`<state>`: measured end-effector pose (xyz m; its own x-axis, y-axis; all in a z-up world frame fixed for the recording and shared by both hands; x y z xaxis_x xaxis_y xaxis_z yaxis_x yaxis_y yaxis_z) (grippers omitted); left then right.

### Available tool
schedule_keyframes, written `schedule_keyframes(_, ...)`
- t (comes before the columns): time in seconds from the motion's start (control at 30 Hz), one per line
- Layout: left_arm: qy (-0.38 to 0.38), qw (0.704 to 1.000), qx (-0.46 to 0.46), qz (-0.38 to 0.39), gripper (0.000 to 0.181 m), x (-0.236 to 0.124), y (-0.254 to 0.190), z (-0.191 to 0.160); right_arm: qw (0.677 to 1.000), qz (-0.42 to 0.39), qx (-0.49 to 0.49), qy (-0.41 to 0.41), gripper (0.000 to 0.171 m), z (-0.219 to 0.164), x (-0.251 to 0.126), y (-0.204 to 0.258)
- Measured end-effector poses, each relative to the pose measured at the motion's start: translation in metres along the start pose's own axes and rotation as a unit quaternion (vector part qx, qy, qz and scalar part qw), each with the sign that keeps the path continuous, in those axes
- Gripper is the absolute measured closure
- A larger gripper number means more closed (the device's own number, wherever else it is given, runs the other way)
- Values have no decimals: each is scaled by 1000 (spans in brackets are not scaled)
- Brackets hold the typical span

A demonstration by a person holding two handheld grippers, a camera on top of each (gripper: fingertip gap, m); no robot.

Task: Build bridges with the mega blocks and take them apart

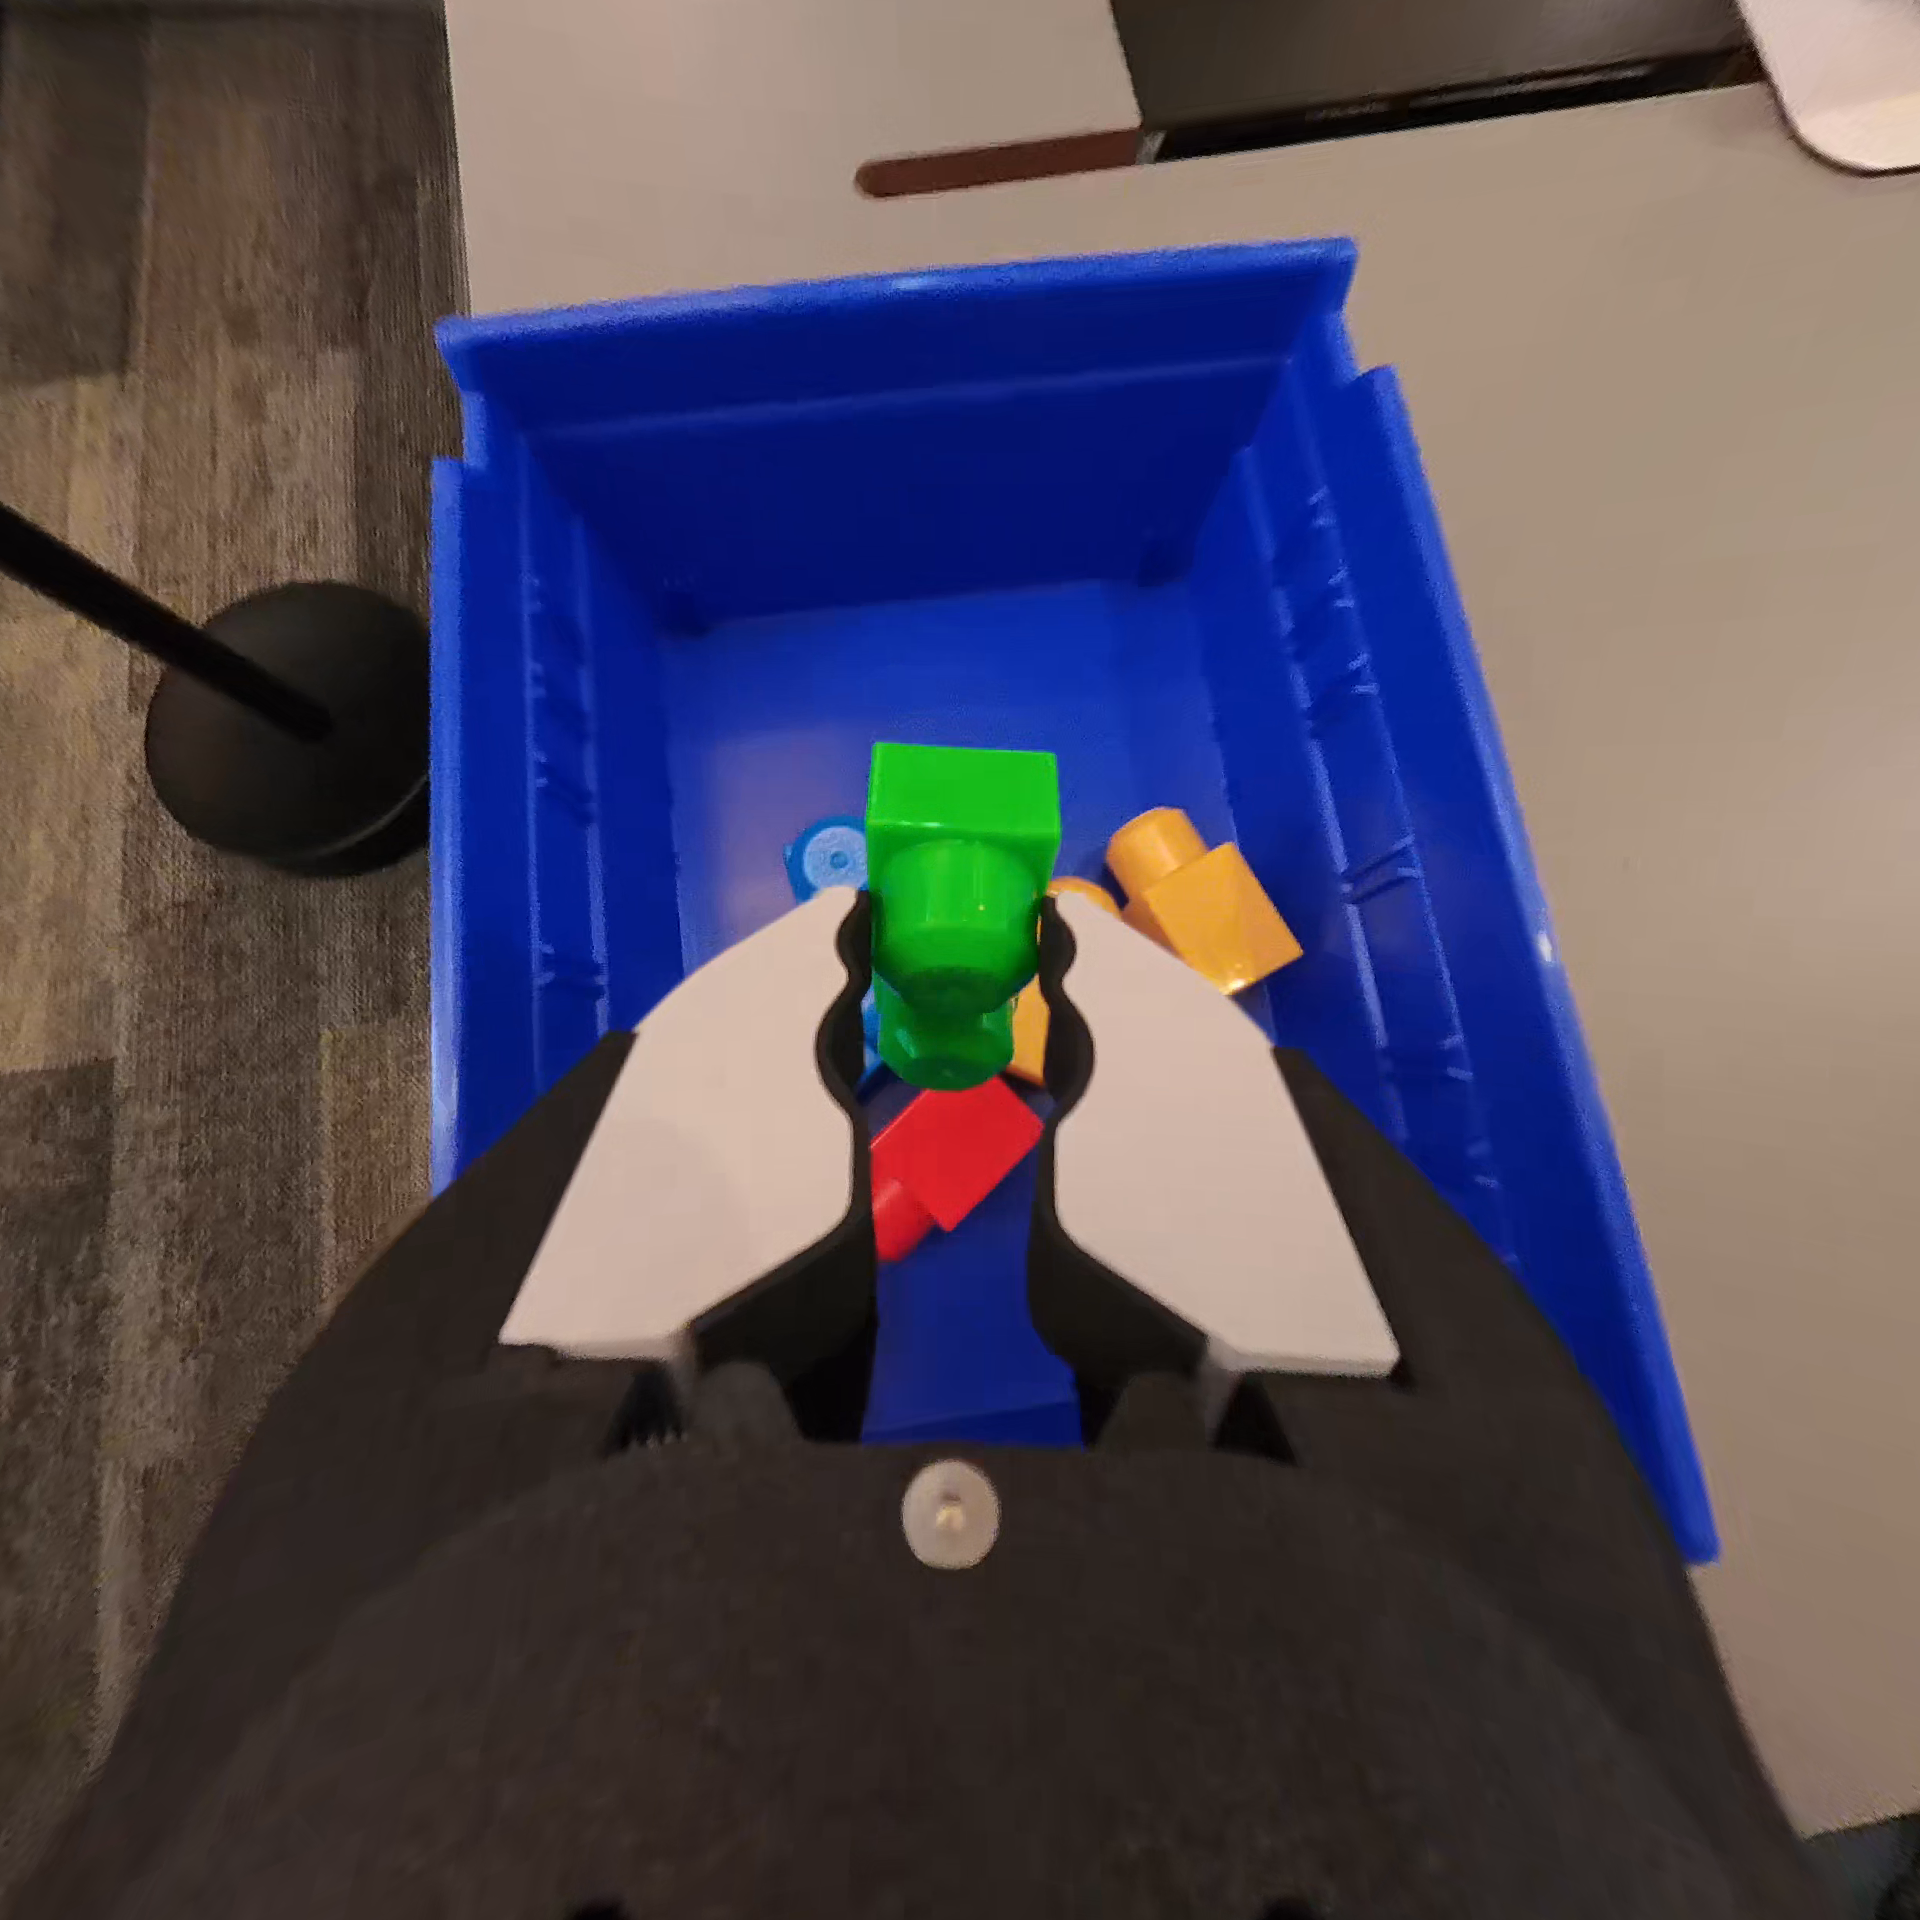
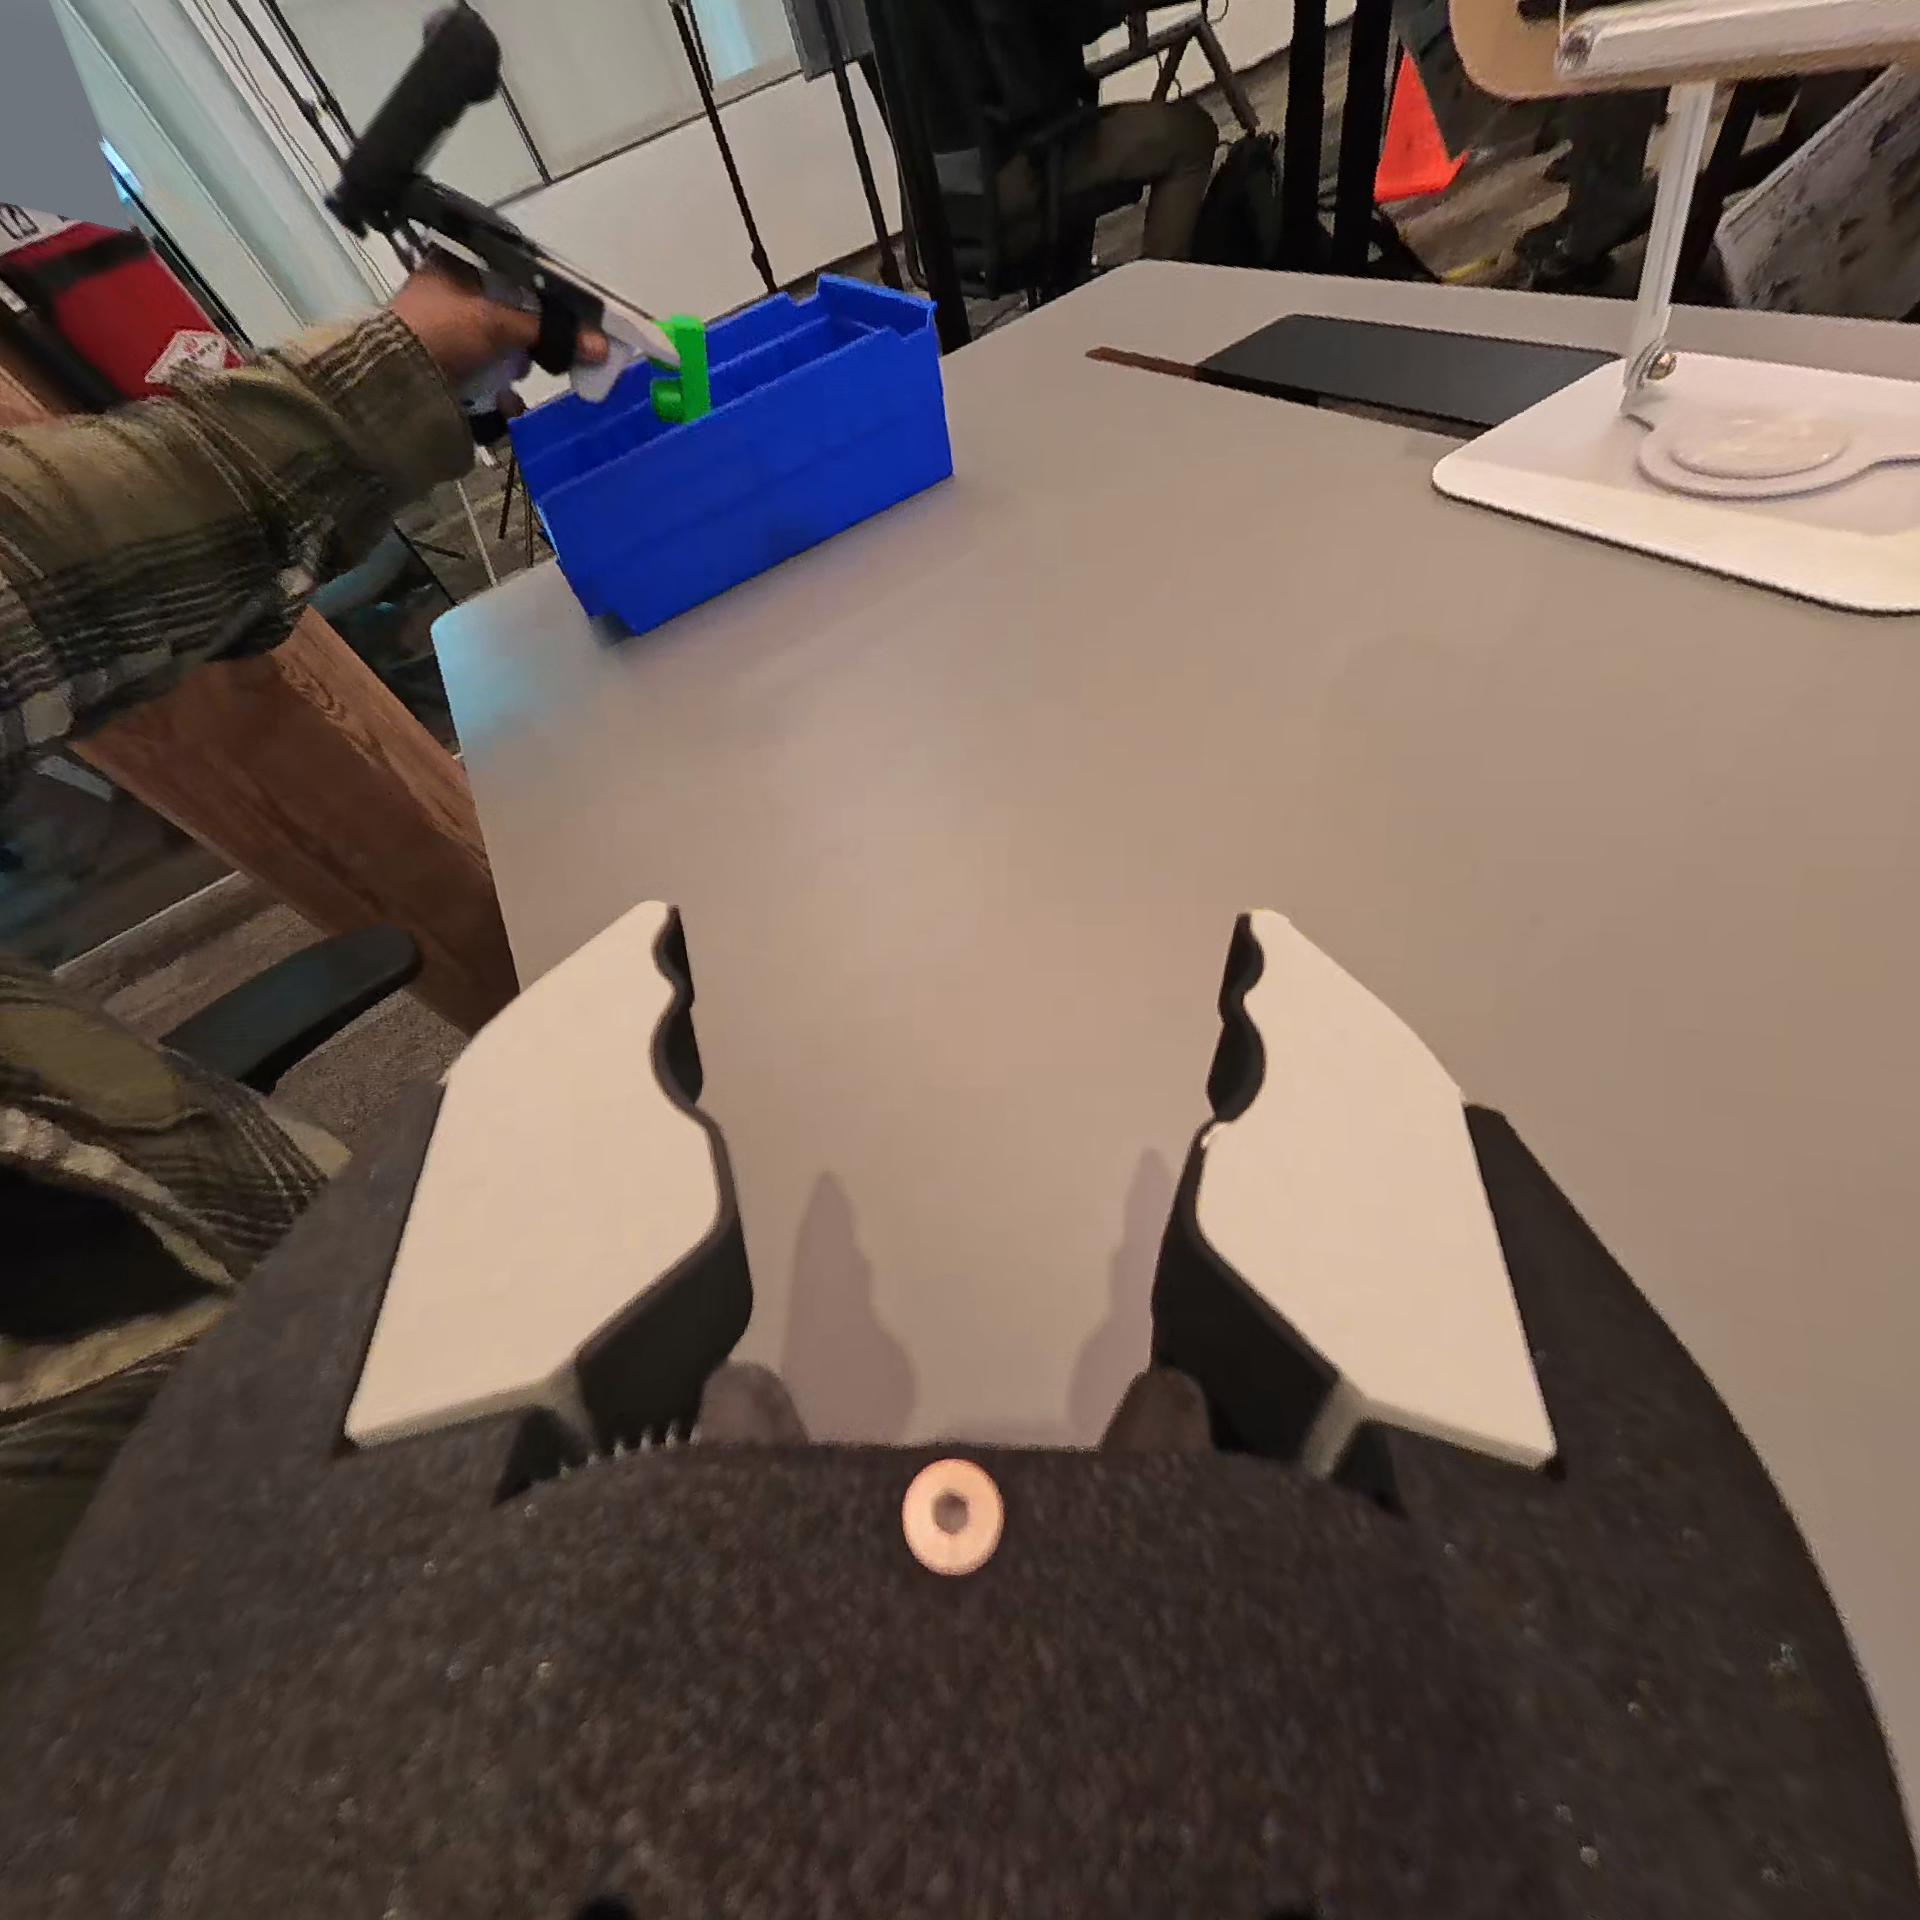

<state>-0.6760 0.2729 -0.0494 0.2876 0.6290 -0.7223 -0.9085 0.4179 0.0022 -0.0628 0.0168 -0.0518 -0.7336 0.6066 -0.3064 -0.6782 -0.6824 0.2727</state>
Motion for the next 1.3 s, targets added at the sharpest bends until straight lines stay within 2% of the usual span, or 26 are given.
schedule_keyframes(0.27,18,998,-48,-20,150,19,7,-15,1000,3,15,20,74,-12,2,-3)
schedule_keyframes(0.43,-23,997,-67,-20,122,7,7,0,999,-5,20,25,73,-17,-1,-5)
schedule_keyframes(0.57,-80,996,-38,-25,112,-20,-12,33,999,-21,17,26,73,-17,-14,-6)
schedule_keyframes(0.7,-144,986,36,-75,112,-48,-76,69,998,-52,16,25,74,-11,-41,-13)
schedule_keyframes(0.83,-180,957,117,-192,112,-60,-181,80,993,-114,13,21,77,-1,-90,-28)
schedule_keyframes(0.97,-196,910,166,-326,113,-63,-288,59,978,-200,-2,58,79,2,-145,-58)
schedule_keyframes(1.1,-181,865,178,-434,114,-57,-368,23,957,-268,19,108,82,-1,-191,-102)
schedule_keyframes(1.2,-164,841,162,-490,114,-49,-406,-3,941,-301,38,149,87,-6,-210,-137)
schedule_keyframes(1.3,-159,827,138,-521,115,-45,-422,-21,930,-300,82,197,93,-18,-213,-171)
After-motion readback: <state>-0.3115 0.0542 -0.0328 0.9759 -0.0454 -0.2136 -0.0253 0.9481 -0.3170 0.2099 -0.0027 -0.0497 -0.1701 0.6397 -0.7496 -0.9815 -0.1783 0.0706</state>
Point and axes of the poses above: each gripper's, where its closed fingertips meet, x out along the fingers, z out of its top, y = z × x across the jaws, the point moved 6 cm from there along -x, back along the fingers, and after that the axes turned 1 degree about x, right-handed, at the moved point
